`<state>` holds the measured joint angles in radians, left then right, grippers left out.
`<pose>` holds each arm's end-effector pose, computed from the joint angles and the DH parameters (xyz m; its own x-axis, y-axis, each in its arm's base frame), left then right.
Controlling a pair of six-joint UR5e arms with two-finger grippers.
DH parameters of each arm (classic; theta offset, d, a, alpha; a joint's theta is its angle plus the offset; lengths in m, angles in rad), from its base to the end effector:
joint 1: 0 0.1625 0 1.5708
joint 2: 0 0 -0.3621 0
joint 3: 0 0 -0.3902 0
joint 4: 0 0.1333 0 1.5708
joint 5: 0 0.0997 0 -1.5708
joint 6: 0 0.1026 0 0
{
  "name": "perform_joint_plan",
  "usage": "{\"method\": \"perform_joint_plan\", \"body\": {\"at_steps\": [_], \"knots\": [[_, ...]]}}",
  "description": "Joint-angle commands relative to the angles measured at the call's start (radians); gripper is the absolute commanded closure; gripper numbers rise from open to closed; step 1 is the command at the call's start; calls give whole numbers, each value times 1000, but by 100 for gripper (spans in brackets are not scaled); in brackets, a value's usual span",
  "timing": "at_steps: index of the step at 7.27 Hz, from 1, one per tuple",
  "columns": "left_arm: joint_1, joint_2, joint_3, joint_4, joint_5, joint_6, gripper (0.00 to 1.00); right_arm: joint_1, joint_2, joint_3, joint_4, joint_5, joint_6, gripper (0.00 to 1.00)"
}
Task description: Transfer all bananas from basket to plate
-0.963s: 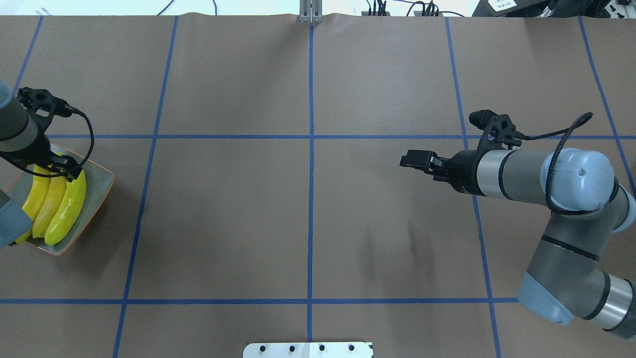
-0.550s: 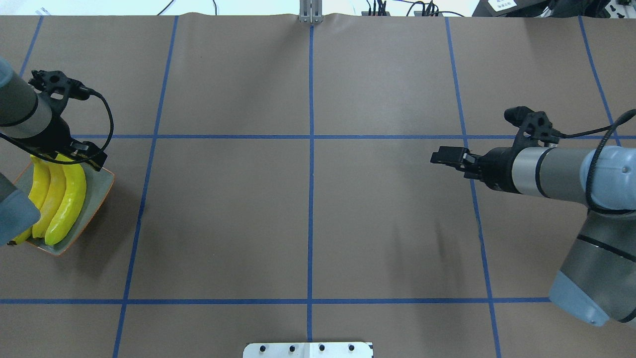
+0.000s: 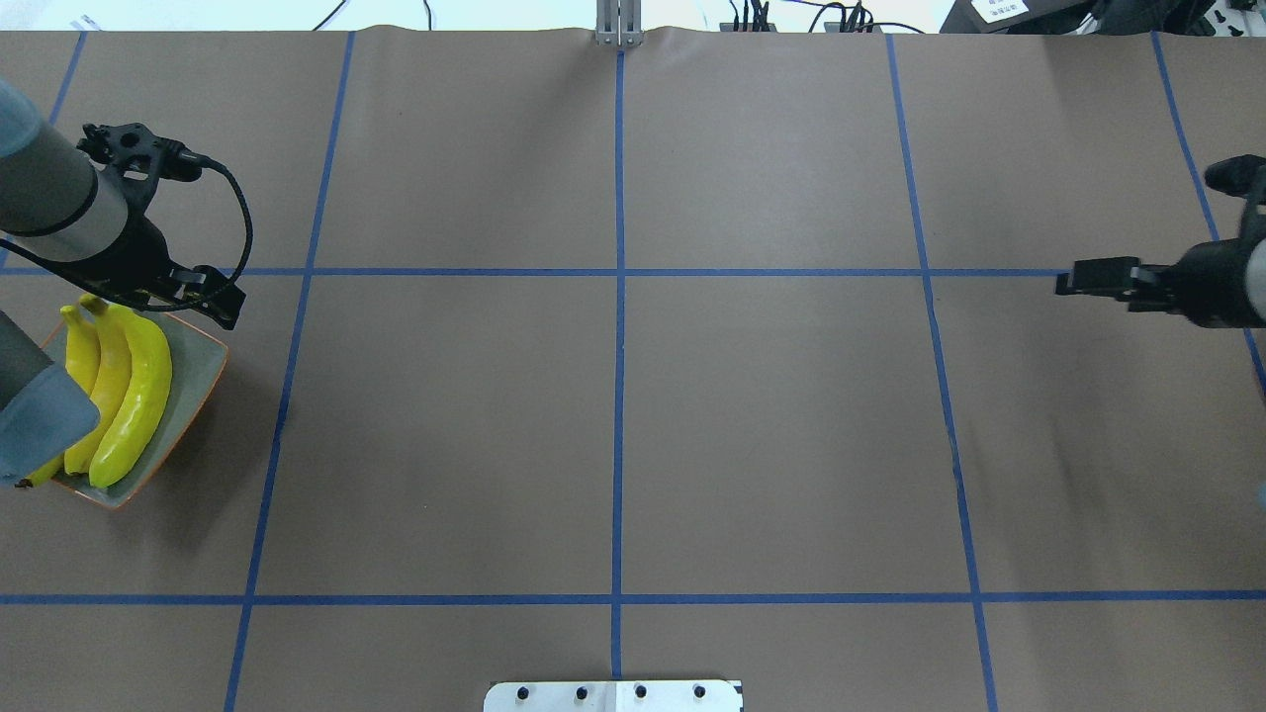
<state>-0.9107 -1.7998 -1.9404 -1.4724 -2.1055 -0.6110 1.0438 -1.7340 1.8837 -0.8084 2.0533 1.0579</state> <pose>0.2637 -0.4718 0.3249 0.7426 0.1926 -0.6414 -0.1368 0.9812 0.1363 -0.1572 -0.4406 0.4384 0.5534 0.0867 0.8284 -0.3553 0.9241 0.1406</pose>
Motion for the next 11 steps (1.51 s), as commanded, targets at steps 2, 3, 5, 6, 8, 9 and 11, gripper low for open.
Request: {"method": "perform_joint_plan", "body": {"at_steps": [2, 3, 5, 6, 8, 9, 11], "knots": [[1, -3, 11, -2, -2, -1, 1, 359, -126, -174, 0, 180, -552, 0], [1, -3, 18, -3, -2, -1, 1, 422, -151, -230, 0, 180, -684, 0], [1, -3, 20, -5, -1, -1, 1, 484, -171, -392, 79, 176, -852, 0], [1, -3, 18, -5, -1, -1, 1, 486, -167, -467, 162, 174, -865, 0], [0, -3, 17, -3, -1, -3, 1, 493, -160, -544, 232, 168, -924, 0], [1, -3, 17, -2, -1, -3, 1, 498, -160, -552, 232, 166, -932, 0], [1, -3, 18, -2, -1, -3, 1, 525, -159, -569, 232, 163, -970, 0]]}}
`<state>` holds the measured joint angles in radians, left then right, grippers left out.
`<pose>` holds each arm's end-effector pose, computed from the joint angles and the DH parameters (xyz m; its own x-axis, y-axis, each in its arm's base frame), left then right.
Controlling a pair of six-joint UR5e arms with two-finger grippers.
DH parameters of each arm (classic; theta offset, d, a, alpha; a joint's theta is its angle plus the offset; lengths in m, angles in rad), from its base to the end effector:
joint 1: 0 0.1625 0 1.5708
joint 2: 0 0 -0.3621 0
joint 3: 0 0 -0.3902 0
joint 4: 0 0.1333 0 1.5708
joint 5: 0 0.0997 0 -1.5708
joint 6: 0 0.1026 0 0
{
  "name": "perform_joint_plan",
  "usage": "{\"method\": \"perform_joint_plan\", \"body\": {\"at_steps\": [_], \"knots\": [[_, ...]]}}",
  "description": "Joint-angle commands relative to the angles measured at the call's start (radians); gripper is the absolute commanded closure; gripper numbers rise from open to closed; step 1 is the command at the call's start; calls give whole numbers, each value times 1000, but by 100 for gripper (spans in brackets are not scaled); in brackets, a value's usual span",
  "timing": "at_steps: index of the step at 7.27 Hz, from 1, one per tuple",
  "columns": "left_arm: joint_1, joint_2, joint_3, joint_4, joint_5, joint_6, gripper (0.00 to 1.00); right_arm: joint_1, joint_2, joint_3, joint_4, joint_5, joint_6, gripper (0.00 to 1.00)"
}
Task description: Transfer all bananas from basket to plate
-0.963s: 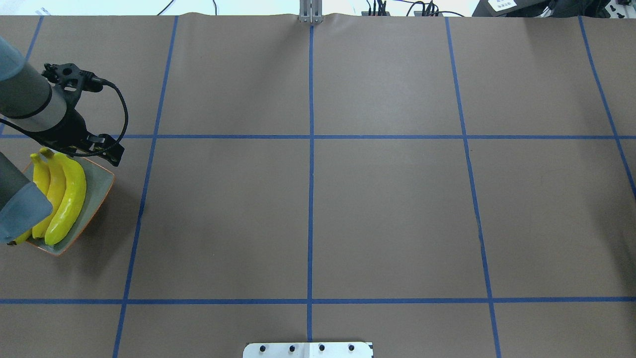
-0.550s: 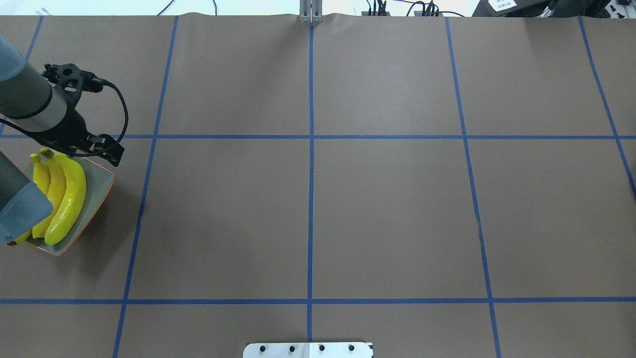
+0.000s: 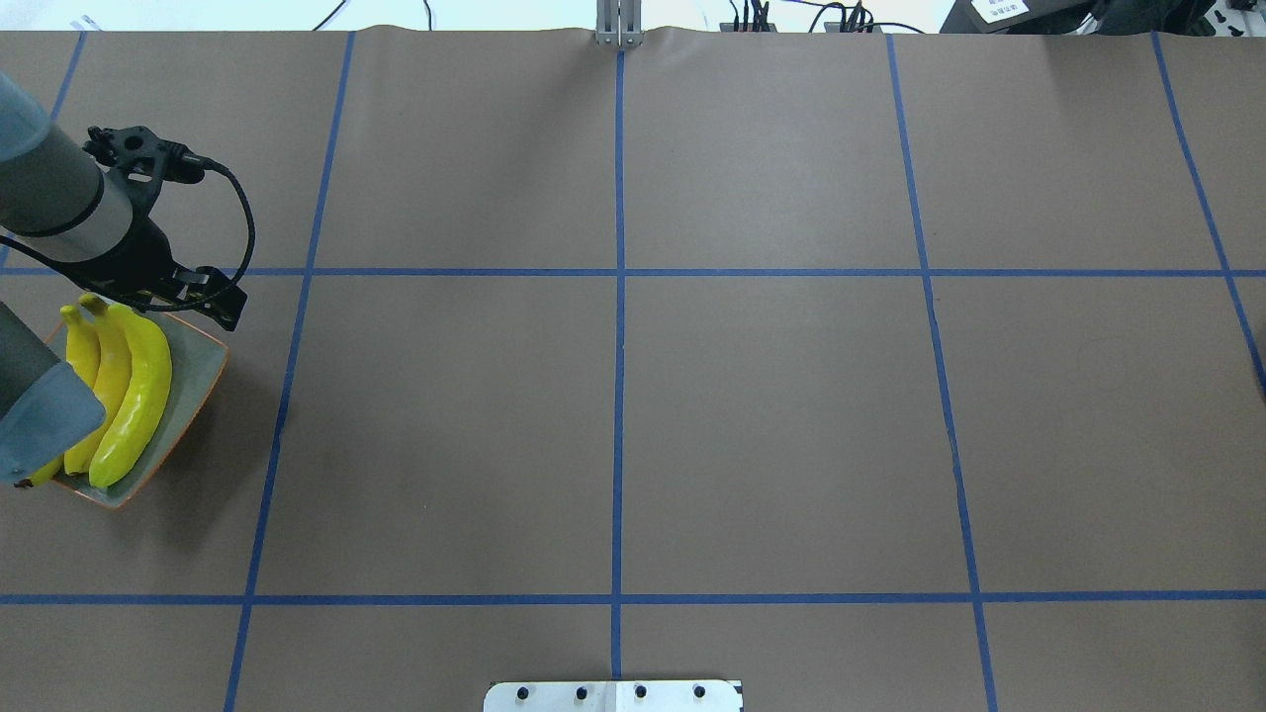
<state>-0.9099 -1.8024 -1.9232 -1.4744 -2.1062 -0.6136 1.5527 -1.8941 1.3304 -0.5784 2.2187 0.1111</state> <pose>0.2664 -0.4745 0.3310 0.7474 0.1843 -0.6383 -0.1369 0.9829 0.1235 0.0652 -0.3407 0.7473 0.7896 -0.1628 0.5916 -0.0715 0.9332 0.3523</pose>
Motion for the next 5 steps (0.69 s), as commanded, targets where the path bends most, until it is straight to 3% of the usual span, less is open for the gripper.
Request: {"method": "perform_joint_plan", "body": {"at_steps": [1, 5], "knots": [[0, 0, 3, 0, 0, 2, 1, 17, 4, -34, 3, -7, -25, 0], [0, 0, 1, 0, 2, 0, 1, 17, 78, -80, 0, -44, 37, 0]]}}
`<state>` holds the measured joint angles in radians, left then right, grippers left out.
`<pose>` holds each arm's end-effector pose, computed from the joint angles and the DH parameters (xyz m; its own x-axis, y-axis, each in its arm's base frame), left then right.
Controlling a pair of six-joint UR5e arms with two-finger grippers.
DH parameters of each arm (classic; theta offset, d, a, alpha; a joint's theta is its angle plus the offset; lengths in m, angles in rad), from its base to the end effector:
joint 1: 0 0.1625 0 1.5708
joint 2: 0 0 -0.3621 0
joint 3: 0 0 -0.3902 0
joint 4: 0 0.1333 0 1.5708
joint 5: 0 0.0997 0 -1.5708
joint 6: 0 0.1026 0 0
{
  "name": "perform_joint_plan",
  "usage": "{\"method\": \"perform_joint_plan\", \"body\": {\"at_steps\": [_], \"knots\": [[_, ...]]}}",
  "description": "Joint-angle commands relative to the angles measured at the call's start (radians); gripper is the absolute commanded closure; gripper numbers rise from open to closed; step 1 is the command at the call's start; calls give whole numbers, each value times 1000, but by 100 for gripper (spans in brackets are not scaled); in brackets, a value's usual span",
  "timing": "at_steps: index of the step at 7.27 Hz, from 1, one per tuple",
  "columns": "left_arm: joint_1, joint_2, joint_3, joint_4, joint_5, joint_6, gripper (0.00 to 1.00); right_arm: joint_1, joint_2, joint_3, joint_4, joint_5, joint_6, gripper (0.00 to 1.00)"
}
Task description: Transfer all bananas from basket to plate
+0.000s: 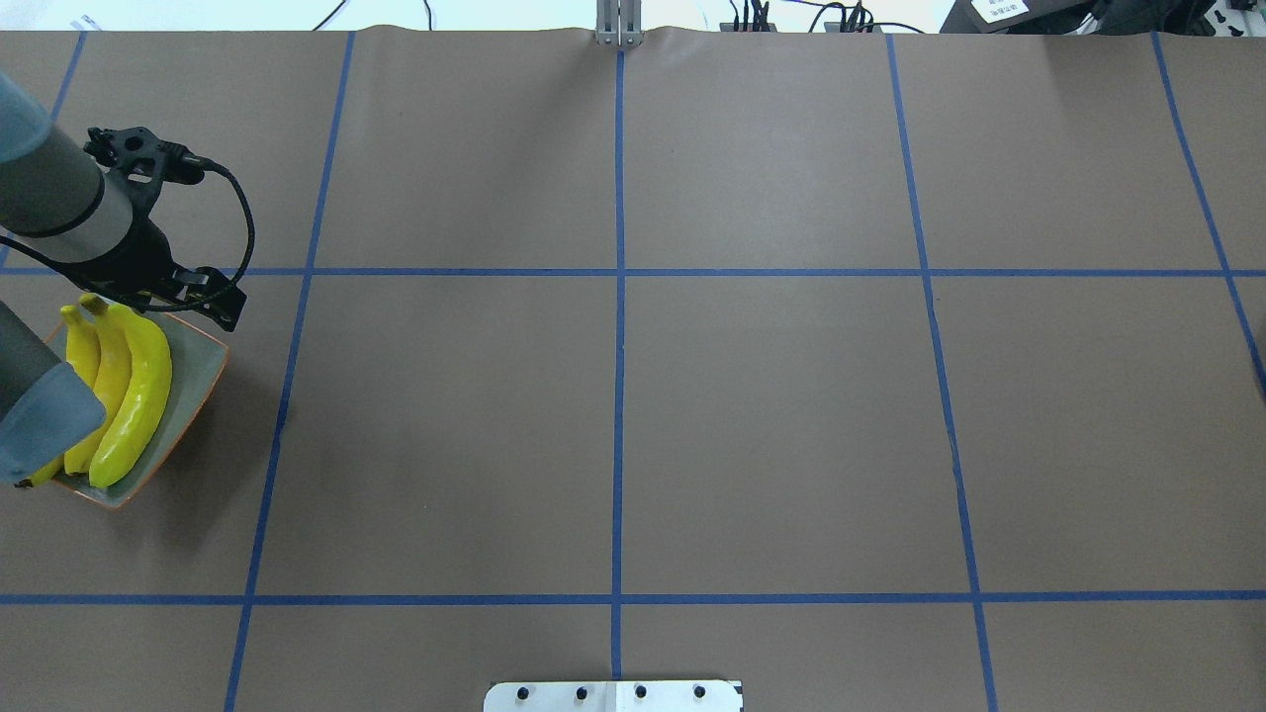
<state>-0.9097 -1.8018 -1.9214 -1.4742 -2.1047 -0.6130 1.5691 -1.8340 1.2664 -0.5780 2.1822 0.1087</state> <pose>0.2665 -0.4747 0.3323 0.7491 0.1837 -0.6365 -0.1372 0.9830 0.1223 0.0738 -0.3604 0.7573 0.8138 -0.1379 0.5646 -0.0872 0.9314 0.3533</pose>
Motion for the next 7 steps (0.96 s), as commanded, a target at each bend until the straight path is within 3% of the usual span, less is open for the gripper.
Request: {"method": "perform_joint_plan", "body": {"at_steps": [1, 4, 5, 7], "knots": [[0, -1, -1, 0, 0, -1, 1, 0, 19, -18, 0, -6, 55, 0], [0, -1, -1, -2, 0, -1, 1, 0, 25, -30, 0, -7, 55, 2], [0, -1, -1, -2, 0, 1, 1, 0, 36, -42, 0, -7, 55, 13], [0, 2, -1, -2, 0, 1, 1, 0, 42, -48, 0, -6, 54, 14]]}}
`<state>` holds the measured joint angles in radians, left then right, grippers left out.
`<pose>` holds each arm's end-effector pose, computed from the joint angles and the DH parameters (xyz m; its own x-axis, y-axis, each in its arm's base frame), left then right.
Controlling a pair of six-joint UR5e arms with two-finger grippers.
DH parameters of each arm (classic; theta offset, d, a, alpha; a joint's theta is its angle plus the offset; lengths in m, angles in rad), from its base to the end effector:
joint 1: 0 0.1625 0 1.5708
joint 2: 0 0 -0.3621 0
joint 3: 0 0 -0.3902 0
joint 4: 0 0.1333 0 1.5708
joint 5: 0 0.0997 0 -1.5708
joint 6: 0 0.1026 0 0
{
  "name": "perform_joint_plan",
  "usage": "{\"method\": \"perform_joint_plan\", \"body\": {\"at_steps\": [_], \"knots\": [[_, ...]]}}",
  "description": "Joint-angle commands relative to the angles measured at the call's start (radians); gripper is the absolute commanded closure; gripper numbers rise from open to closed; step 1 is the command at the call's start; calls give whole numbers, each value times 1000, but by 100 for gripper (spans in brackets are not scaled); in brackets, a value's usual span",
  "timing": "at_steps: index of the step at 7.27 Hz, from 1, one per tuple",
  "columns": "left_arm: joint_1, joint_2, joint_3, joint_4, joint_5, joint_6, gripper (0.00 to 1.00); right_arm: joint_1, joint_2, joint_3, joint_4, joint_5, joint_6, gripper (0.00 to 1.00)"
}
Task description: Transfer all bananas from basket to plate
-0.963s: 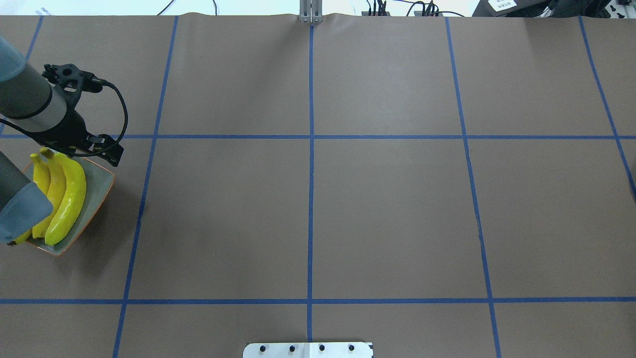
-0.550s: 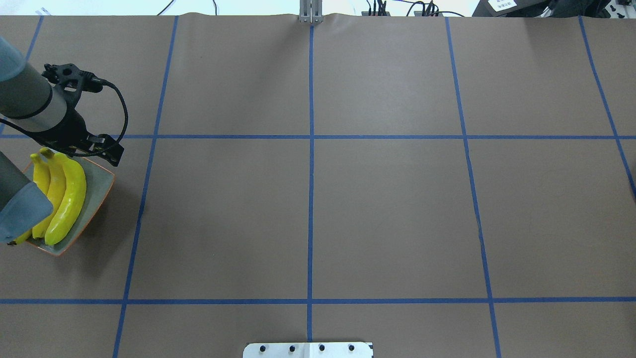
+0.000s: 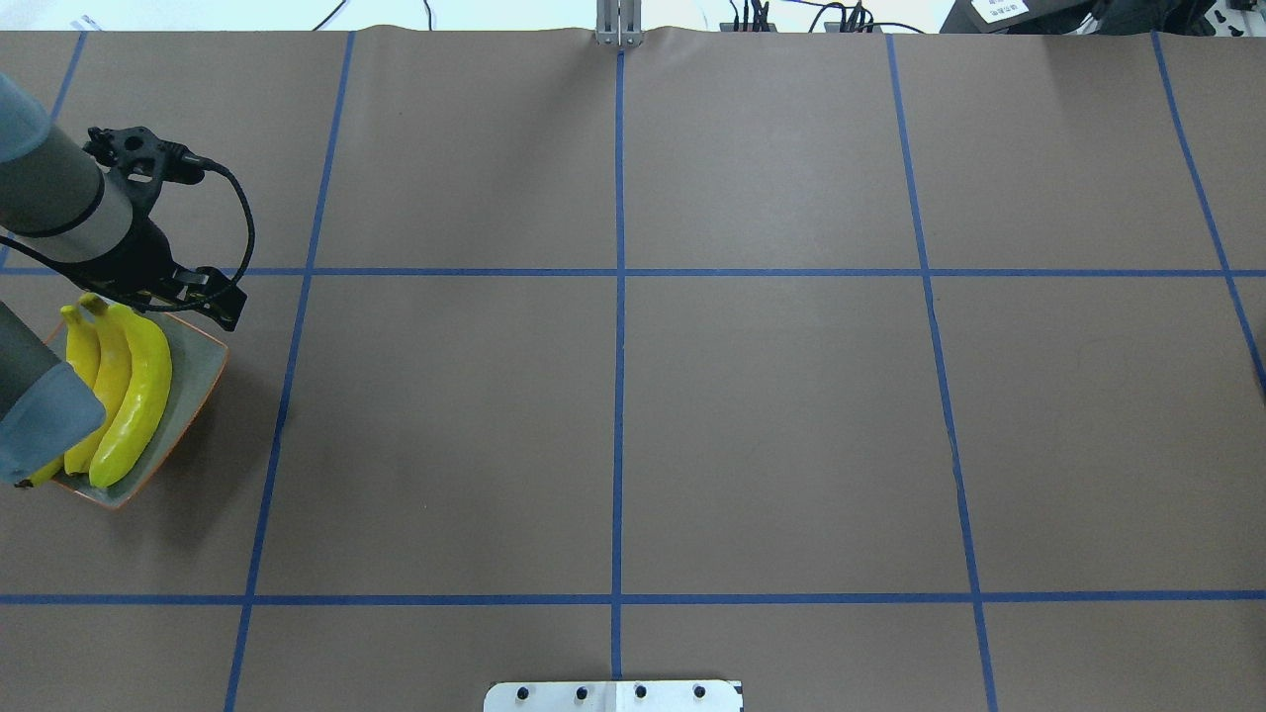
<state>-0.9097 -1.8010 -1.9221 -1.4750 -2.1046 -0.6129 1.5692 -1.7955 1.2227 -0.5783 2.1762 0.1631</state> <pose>0.2664 -0.4745 0.3323 0.7489 0.1842 -0.6366 -0.1372 0.9829 0.1230 0.0743 -0.3728 0.7634 0.8112 -0.0818 0.5790 -0.1320 0.9390 0.3177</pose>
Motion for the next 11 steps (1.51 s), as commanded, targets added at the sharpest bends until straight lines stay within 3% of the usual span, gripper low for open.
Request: {"method": "perform_joint_plan", "body": {"at_steps": [1, 3, 4, 5, 7, 9, 11], "knots": [[0, 2, 2, 1, 0, 1, 1, 0, 4, -3, 0, 2, -1, 20], [-2, 3, 0, 1, 3, 1, 1, 0, 5, -3, -2, 2, 1, 54], [-2, 3, -2, 1, 3, 1, 1, 0, 11, -3, -3, 4, 1, 92], [-2, 5, 0, 1, 5, 1, 1, 0, 19, -2, -3, 7, 3, 100], [-2, 5, -3, 1, 5, -1, 1, 0, 44, 17, -5, 17, -8, 100], [-2, 2, -3, 1, 5, -1, 1, 50, 47, 30, -12, 140, -20, 100], [0, 0, 0, 1, 5, -1, 1, 109, 42, 75, -70, 194, -66, 100]]}}
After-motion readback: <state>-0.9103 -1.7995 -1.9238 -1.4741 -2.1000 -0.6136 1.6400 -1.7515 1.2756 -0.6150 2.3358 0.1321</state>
